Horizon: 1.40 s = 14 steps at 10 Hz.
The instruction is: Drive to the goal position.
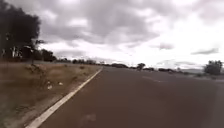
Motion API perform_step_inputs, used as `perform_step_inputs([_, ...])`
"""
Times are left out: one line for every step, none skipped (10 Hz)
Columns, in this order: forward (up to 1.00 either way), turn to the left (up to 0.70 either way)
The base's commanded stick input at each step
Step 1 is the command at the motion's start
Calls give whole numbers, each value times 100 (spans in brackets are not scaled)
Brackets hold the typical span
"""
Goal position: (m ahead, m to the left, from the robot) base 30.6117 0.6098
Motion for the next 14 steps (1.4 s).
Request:
perform_step_inputs([100, 0])
perform_step_inputs([100, 0])
perform_step_inputs([100, 0])
perform_step_inputs([100, 0])
perform_step_inputs([100, 0])
perform_step_inputs([100, 0])
perform_step_inputs([100, 0])
perform_step_inputs([100, 0])
perform_step_inputs([100, 0])
perform_step_inputs([100, 0])
perform_step_inputs([100, 0])
perform_step_inputs([100, 0])
perform_step_inputs([100, 0])
perform_step_inputs([100, 0])
